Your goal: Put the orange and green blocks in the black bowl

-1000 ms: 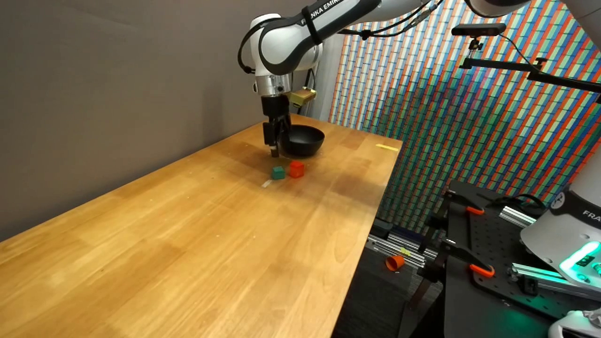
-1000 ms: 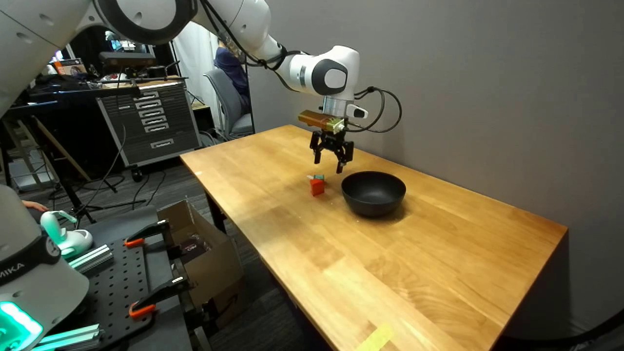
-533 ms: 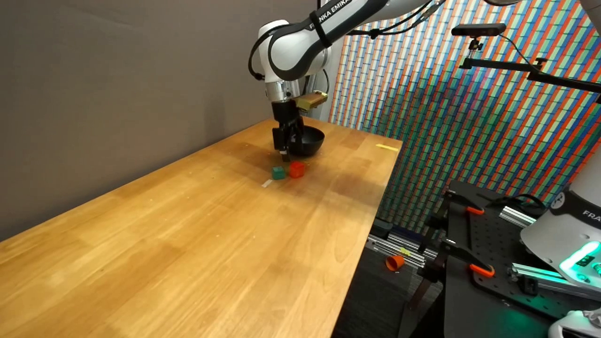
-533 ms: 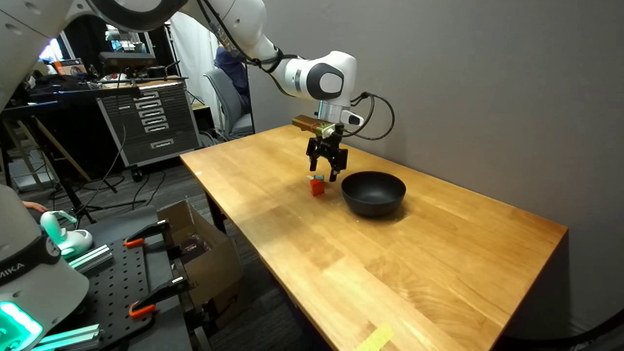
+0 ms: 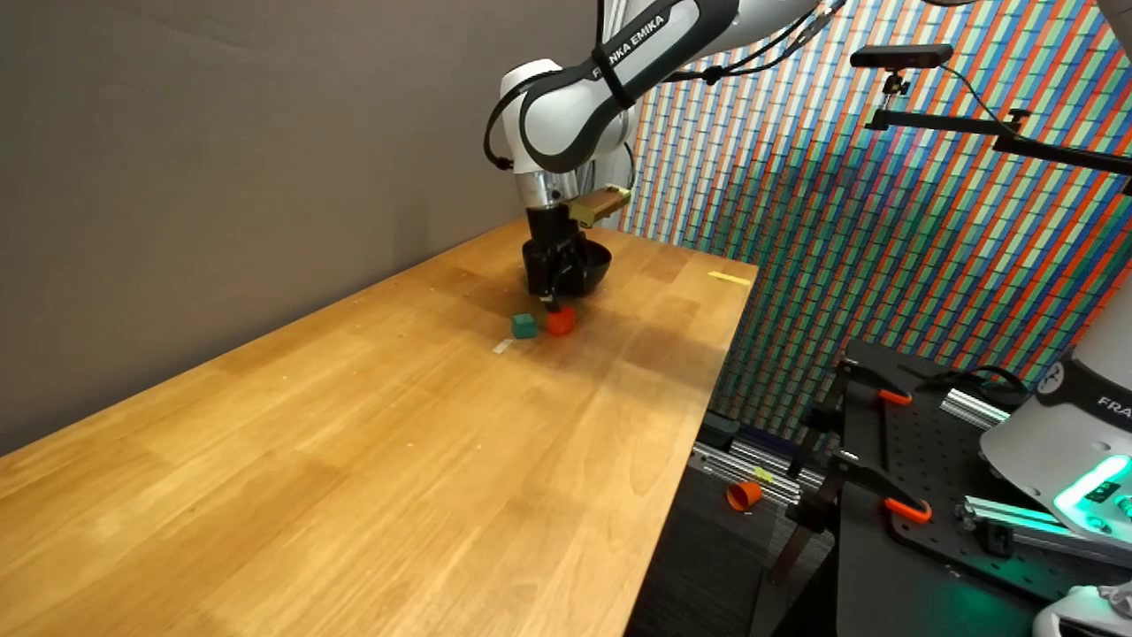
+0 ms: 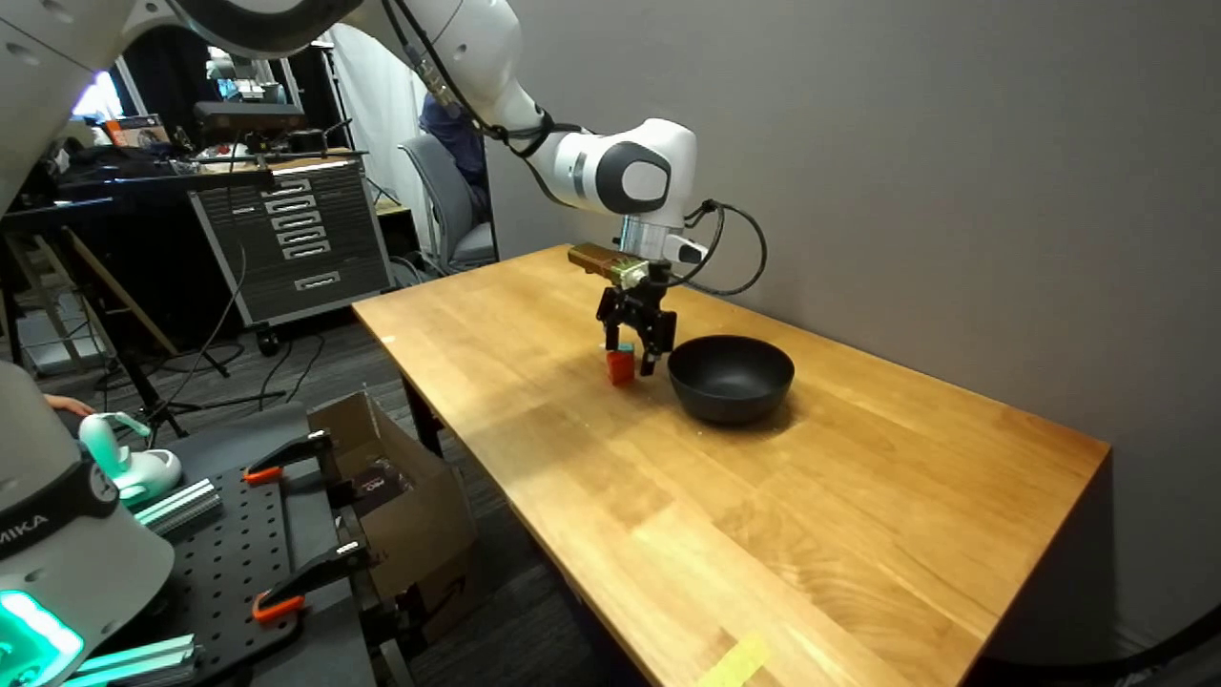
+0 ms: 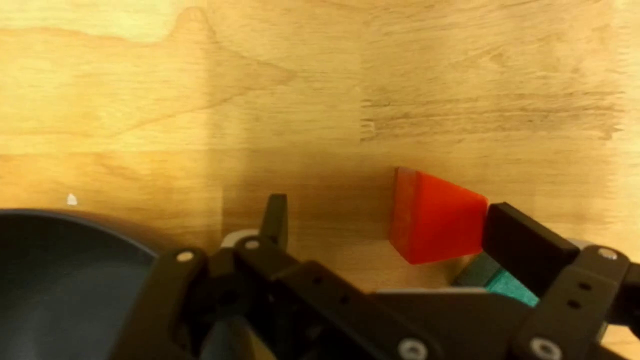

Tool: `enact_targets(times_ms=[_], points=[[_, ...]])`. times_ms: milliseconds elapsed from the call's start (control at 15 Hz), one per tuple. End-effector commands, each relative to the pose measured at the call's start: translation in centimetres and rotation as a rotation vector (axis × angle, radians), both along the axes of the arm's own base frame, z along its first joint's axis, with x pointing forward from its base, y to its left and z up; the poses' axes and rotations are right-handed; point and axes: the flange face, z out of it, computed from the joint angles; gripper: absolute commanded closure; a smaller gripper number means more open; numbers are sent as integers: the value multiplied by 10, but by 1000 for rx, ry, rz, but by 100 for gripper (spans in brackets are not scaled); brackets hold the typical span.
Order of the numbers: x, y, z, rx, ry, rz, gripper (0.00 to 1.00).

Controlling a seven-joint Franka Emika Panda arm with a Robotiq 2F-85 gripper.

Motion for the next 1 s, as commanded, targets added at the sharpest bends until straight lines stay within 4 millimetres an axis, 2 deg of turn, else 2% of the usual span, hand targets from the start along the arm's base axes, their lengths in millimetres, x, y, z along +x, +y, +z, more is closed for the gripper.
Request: enact_targets(times_ms=[0, 400, 467, 533, 933], points=[[-10, 9, -3, 3, 8, -6, 0], [-25, 35, -18, 22, 47, 25, 0], [-27, 37, -20, 13, 50, 30, 6], [-29, 38, -21, 7, 50, 33, 26], [-31, 43, -20, 1, 46, 36, 73]])
